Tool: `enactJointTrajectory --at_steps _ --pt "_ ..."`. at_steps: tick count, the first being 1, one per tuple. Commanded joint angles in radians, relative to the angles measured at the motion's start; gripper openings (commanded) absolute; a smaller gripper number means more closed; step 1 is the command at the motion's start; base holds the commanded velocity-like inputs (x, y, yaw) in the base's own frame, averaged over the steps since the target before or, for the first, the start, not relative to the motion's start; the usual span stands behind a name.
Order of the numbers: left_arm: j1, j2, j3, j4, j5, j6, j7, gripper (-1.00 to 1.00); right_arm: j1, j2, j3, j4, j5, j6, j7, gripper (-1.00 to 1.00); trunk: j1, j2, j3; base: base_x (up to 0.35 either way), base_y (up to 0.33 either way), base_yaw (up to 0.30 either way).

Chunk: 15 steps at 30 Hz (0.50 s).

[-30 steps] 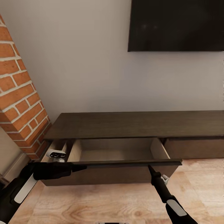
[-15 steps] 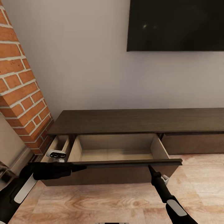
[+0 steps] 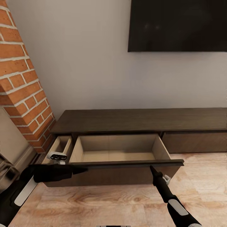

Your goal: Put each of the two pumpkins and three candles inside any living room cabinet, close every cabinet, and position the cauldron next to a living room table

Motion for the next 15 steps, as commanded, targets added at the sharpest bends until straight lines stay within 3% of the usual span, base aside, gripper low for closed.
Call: enactJointTrajectory --at_steps 1,14,15 --pt "-0.001 0.001 -0.002 0.0 0.002 0.011 -0.003 1.0 0.024 0.0 0.015 -0.001 0.0 0.013 0.039 -1.0 -0.001 -0.001 -0.001 -0.136 0.0 0.0" --pt "-0.001 0.001 0.001 0.0 0.002 0.011 -0.003 1.0 0.024 0.0 0.015 -0.001 0.0 0.013 0.039 -1.0 -0.001 -0.001 -0.001 -0.029 0.0 0.0" --pt "-0.001 0.001 0.001 0.0 0.002 0.011 -0.003 1.0 0.024 0.0 0.015 -0.001 0.0 0.013 0.039 1.0 -0.001 -0.001 -0.001 -0.005 0.0 0.0"
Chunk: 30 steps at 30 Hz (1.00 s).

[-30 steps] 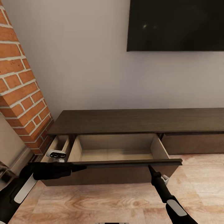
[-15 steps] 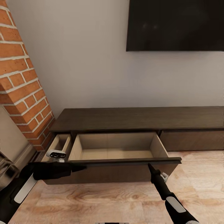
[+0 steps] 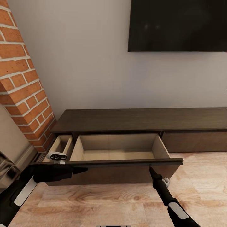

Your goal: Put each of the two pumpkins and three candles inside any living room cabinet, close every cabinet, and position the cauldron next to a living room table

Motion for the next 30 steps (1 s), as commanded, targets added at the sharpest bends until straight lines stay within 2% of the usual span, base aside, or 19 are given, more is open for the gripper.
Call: enactJointTrajectory --at_steps 1,14,30 --pt "-0.001 0.001 -0.002 0.0 0.002 0.011 -0.004 1.0 0.002 0.0 0.001 0.0 -0.011 0.011 0.007 1.0 0.0 0.0 -0.001 -0.002 0.0 0.0" --pt "-0.002 0.001 -0.002 0.0 0.002 0.011 -0.004 1.0 0.002 0.0 0.001 0.0 -0.011 0.011 0.007 1.0 0.0 0.0 -0.001 -0.011 0.0 0.0" --pt "-0.001 0.001 -0.001 0.01 0.002 0.011 -0.004 1.0 0.002 -0.001 0.001 0.0 -0.011 0.011 0.007 1.0 0.0 0.0 -0.001 -0.169 0.0 0.0"
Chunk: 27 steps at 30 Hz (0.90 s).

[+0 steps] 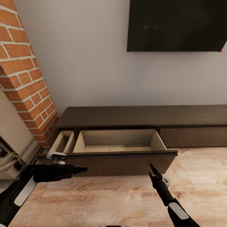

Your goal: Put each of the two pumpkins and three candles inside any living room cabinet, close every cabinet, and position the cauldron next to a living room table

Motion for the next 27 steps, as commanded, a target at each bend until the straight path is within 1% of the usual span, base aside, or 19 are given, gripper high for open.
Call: enactJointTrajectory --at_steps 1,7,10,13,16,23,27 --pt "-0.001 0.001 -0.002 0.0 0.002 0.011 -0.003 1.0 0.0 0.0 0.001 0.001 -0.01 0.01 0.003 1.0 0.0 0.0 -0.001 -0.116 0.0 0.0" --pt "-0.001 0.001 -0.002 0.003 0.003 0.011 -0.003 1.0 0.0 -0.001 0.001 0.001 -0.01 0.012 0.003 1.0 0.0 0.0 -0.001 -0.057 0.0 0.0" --pt "-0.001 0.002 0.0 0.02 0.004 0.011 -0.003 1.0 0.0 -0.001 0.001 0.001 -0.01 0.012 0.003 1.0 0.0 0.0 -0.001 -0.006 0.0 0.0" --pt "-0.001 0.002 0.015 0.039 0.01 0.012 -0.003 1.0 0.0 -0.001 0.001 0.001 -0.01 0.012 0.003 1.0 0.0 0.0 -0.001 -0.002 0.0 0.0" --pt "-0.001 0.002 0.024 0.044 0.013 0.013 -0.003 1.0 0.0 -0.001 0.001 0.001 -0.01 0.012 0.001 1.0 -0.002 0.0 0.011 0.0 0.0 0.0" --pt "-0.001 0.002 0.025 0.048 0.014 0.015 -0.003 1.0 0.0 -0.003 0.001 0.001 -0.01 0.012 0.002 1.0 -0.005 0.002 0.038 0.0 0.0 0.0" --pt "-0.001 0.001 0.024 0.048 0.014 0.015 -0.003 1.0 0.0 -0.003 0.004 0.001 -0.01 0.011 -0.001 1.0 -0.007 0.003 0.053 -0.147 0.0 0.0"
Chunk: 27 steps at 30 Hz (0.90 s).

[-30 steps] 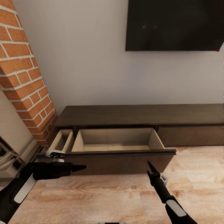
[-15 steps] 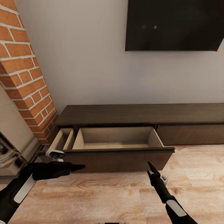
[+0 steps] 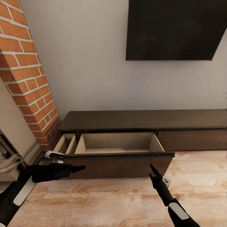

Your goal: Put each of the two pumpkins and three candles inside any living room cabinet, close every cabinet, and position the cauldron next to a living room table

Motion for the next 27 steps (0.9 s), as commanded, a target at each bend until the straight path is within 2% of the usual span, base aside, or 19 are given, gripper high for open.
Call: enactJointTrajectory --at_steps 1,9,14,19,22,23,27 --pt "-0.001 0.001 -0.003 0.0 0.002 0.011 -0.004 1.0 0.0 0.0 0.003 0.001 -0.01 0.01 0.002 1.0 -0.001 0.0 0.003 -0.127 0.0 0.0" --pt "-0.001 0.002 -0.003 -0.002 -0.001 0.011 -0.004 1.0 0.0 -0.003 0.09 0.0 -0.014 0.023 -0.001 1.0 -0.005 0.002 0.034 -0.109 0.0 0.0" --pt "-0.001 0.001 -0.004 -0.004 -0.001 0.012 -0.004 1.0 0.005 -0.005 0.101 0.015 -0.013 0.124 -0.008 1.0 -0.007 0.003 0.053 -0.059 0.0 0.0" --pt "-0.001 0.001 -0.012 -0.009 -0.001 0.012 -0.004 1.0 0.01 -0.005 0.112 0.144 -0.009 0.164 -0.023 1.0 -0.009 0.004 0.073 -0.091 0.0 0.0" --pt "-0.001 0.001 -0.012 -0.009 -0.001 0.011 -0.004 1.0 0.01 -0.005 0.156 0.176 0.021 0.166 -0.022 1.0 -0.01 0.005 0.084 -0.084 0.0 0.0" --pt "-0.001 0.0 -0.012 -0.009 -0.001 0.012 -0.004 1.0 0.01 -0.005 0.181 0.185 0.044 0.165 -0.018 1.0 -0.011 0.005 0.088 -0.031 0.0 0.0" --pt "-0.001 -0.001 -0.013 -0.009 -0.001 0.012 -0.004 1.0 0.01 -0.005 0.201 0.194 0.07 0.162 -0.01 1.0 -0.013 0.006 0.104 -0.013 0.0 0.0"
